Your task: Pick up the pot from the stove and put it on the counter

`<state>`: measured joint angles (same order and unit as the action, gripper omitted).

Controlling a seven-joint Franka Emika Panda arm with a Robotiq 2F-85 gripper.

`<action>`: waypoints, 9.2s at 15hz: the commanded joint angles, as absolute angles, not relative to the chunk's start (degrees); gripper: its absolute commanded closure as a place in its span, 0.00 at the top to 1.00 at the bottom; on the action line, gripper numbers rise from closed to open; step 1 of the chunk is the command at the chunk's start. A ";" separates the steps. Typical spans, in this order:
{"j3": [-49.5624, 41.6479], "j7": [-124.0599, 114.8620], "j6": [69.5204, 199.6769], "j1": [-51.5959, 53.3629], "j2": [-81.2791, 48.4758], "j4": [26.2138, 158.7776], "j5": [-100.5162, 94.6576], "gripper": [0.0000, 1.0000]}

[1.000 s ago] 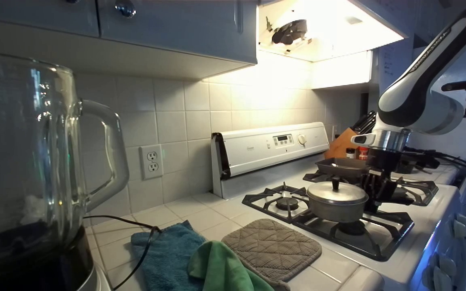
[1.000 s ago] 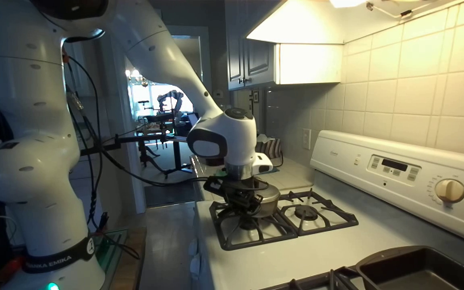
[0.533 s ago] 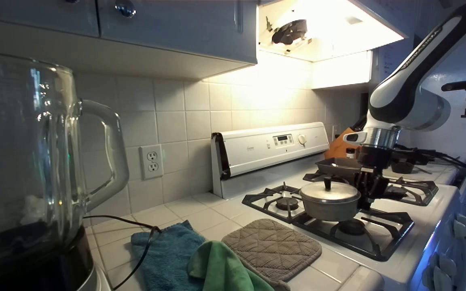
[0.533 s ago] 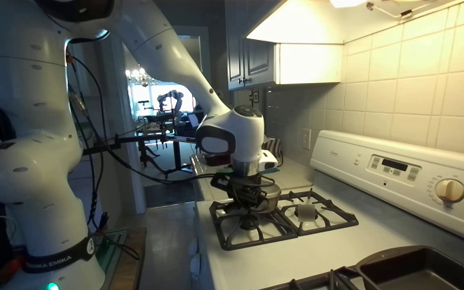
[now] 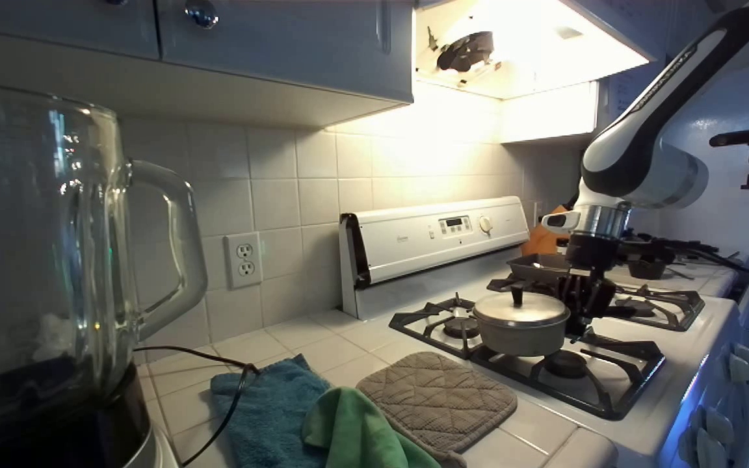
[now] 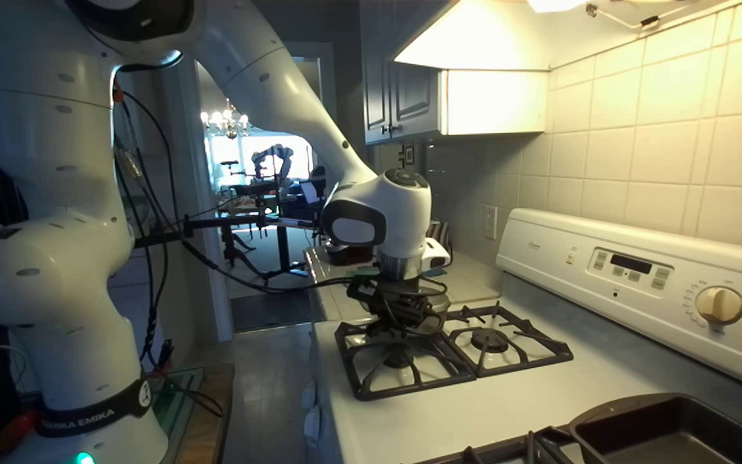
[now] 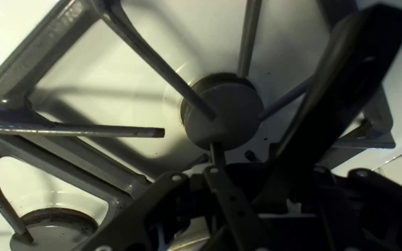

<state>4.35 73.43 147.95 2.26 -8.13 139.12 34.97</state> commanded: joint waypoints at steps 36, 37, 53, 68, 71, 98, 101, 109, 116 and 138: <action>7.93 102.36 128.29 -3.74 -17.77 124.54 43.27 0.13; 7.93 102.51 127.94 -3.69 -17.90 124.27 43.31 0.13; 9.39 100.44 127.83 1.14 -18.75 119.18 36.00 0.13; 10.28 95.24 121.58 2.08 -24.97 108.52 28.88 0.62; 9.84 93.86 123.37 2.13 -23.48 109.25 25.37 0.64; 13.10 92.89 131.48 2.29 -22.33 117.89 13.71 1.00; 12.96 92.02 131.33 2.58 -23.08 117.50 13.60 1.00; 13.10 89.45 130.00 2.85 -24.87 115.24 13.25 0.73; 13.12 85.23 128.52 3.21 -25.96 112.92 12.87 0.26; 14.03 79.03 122.05 4.17 -27.48 105.62 12.25 0.06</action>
<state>13.51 80.53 124.84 4.28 -26.93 108.08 12.23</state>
